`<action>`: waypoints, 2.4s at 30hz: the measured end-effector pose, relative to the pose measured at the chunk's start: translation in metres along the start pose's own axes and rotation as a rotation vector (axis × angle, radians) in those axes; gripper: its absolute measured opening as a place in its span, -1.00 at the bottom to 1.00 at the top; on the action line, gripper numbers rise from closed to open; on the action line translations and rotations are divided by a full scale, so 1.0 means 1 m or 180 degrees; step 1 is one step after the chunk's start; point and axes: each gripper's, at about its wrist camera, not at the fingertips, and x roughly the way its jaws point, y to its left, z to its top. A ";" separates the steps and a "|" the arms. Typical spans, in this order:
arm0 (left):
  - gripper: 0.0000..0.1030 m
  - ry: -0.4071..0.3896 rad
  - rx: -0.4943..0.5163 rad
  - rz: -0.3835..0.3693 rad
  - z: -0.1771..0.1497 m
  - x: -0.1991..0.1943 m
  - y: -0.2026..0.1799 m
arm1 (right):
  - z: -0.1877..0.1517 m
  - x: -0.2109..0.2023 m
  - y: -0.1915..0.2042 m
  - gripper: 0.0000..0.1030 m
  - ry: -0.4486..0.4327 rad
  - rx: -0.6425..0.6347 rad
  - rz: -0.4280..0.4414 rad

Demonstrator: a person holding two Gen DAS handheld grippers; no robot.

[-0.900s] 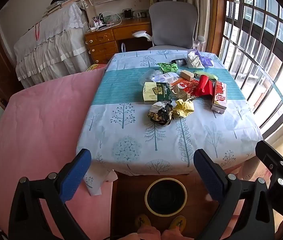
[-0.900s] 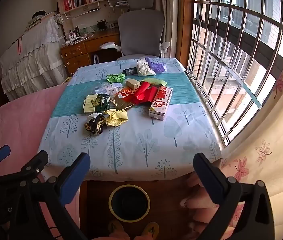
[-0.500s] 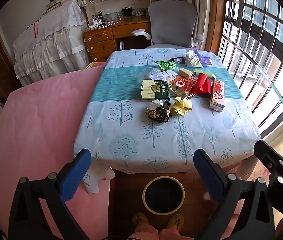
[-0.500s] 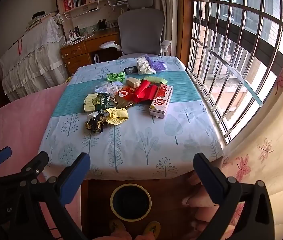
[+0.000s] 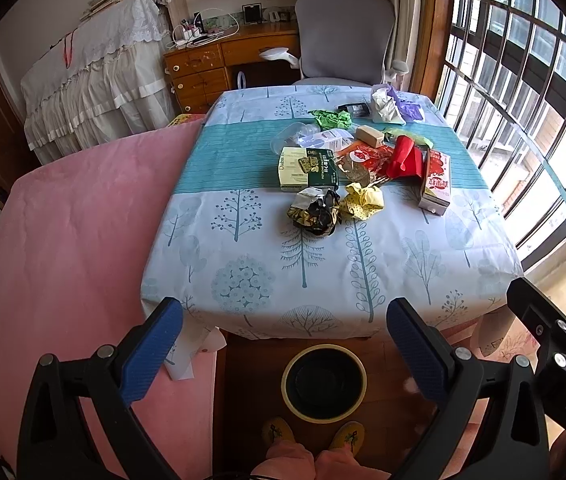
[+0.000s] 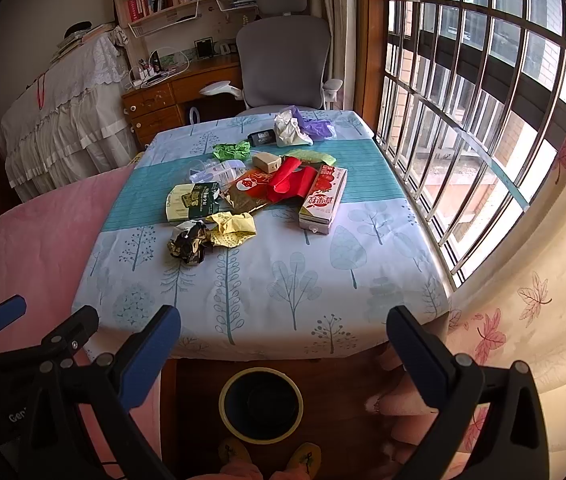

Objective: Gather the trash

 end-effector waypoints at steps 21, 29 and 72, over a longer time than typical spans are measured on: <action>0.95 0.0006 -0.0008 0.0001 -0.002 0.000 -0.003 | -0.004 0.002 0.001 1.00 -0.0016 -0.0010 0.0012; 0.95 0.0025 -0.0049 0.0038 -0.006 -0.004 -0.005 | -0.004 -0.002 -0.003 1.00 -0.0027 -0.0039 0.0074; 0.95 0.0207 -0.0156 0.0302 0.020 0.025 0.005 | 0.026 0.025 -0.006 1.00 0.0026 -0.0079 0.0348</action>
